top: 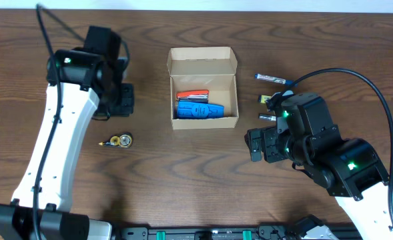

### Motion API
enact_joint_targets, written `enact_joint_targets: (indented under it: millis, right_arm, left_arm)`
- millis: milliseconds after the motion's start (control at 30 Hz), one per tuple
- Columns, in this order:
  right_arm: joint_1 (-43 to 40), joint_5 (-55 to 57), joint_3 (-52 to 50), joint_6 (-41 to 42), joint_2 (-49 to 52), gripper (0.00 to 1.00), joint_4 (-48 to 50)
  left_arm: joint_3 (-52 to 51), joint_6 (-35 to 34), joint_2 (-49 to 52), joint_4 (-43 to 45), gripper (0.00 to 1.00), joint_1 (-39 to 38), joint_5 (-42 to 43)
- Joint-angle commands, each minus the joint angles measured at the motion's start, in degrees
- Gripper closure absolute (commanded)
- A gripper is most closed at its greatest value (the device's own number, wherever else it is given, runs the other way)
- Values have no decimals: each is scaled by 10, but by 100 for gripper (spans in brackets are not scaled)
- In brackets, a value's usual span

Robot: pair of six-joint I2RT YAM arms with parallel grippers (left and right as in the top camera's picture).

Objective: Pack container
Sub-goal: 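Grasp the gold correction-tape roller with the left gripper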

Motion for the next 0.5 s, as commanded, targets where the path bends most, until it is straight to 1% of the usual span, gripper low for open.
enact_joint_targets:
  millis: [0, 67, 167, 200, 300, 400, 433, 467]
  right_arm:
    - [2, 0, 1, -7, 0, 1, 0]
    - [2, 0, 1, -7, 0, 1, 0]
    - [2, 0, 1, -7, 0, 1, 0]
    - [2, 0, 1, -7, 0, 1, 0]
    - [2, 0, 1, -7, 0, 1, 0]
    - [2, 0, 1, -7, 0, 1, 0]
    - [2, 0, 1, -7, 0, 1, 0]
    - [2, 0, 1, -7, 0, 1, 0]
  left_arm:
    - [-50, -81, 0, 10, 73, 18, 16]
    - [-84, -99, -2, 32, 75, 22, 16]
    - [-135, -117, -20, 73, 75, 24, 26]
    - [-151, -120, -30, 86, 77, 24, 28]
    - [-207, -140, -75, 127, 76, 24, 25]
    - [-258, -175, -124, 165, 69, 25, 14]
    - [-273, -199, -137, 174, 63, 25, 3]
    - [-283, -224, -147, 181, 52, 25, -8]
